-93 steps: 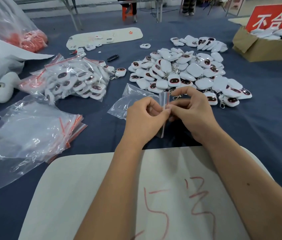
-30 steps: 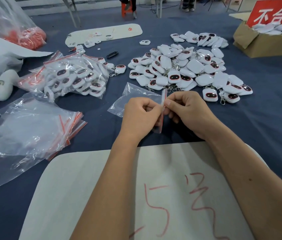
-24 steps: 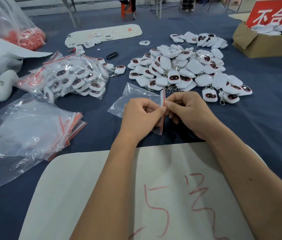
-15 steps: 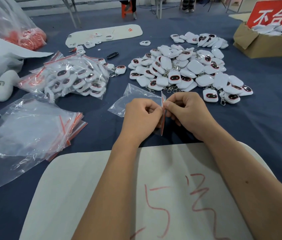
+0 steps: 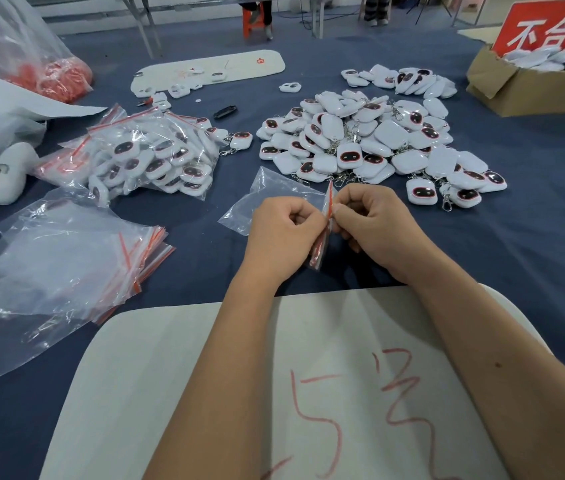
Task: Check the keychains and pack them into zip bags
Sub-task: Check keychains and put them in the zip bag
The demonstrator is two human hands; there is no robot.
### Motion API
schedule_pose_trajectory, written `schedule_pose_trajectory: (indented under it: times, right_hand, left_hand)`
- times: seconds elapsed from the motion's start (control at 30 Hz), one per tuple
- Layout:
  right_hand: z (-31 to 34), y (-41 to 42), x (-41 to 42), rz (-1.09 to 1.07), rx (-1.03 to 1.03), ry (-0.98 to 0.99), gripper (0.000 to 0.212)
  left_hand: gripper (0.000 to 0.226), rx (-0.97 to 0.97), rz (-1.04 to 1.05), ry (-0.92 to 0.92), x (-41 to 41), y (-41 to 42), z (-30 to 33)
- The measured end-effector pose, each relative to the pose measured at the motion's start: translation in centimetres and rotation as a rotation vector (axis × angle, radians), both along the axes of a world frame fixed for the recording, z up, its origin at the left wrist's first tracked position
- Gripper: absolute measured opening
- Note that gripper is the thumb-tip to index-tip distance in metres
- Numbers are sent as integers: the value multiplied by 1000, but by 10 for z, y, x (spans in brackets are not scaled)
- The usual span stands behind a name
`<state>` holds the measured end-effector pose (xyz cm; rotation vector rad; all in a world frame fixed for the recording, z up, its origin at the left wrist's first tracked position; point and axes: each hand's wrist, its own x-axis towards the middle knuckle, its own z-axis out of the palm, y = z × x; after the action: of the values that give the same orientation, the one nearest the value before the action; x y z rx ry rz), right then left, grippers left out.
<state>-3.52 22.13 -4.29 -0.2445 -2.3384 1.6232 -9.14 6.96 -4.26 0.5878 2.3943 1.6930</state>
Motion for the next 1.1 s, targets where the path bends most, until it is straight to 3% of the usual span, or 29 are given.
schedule_pose_trajectory:
  times: [0.1, 0.3, 0.5, 0.67, 0.87, 1.1]
  right_hand:
    - [1, 0, 0, 4, -31, 3, 21]
    - [3, 5, 2, 84, -126, 17, 24]
    - [2, 2, 1, 15, -89, -6, 20]
    - [2, -4, 1, -78, 12, -18, 42]
    - [-1, -1, -2, -95, 68, -36, 37]
    - [2, 5, 3, 117, -310, 101, 37]
  left_hand:
    - [19, 69, -51, -70, 2, -1, 2]
    - [14, 10, -106, -20, 1, -4, 0]
    - [18, -22, -47, 0, 2, -2, 1]
    - [17, -6, -44, 9, 0, -2, -1]
    - [19, 1, -76, -18, -2, -2, -3]
    - [23, 272, -154, -294, 2, 0, 4]
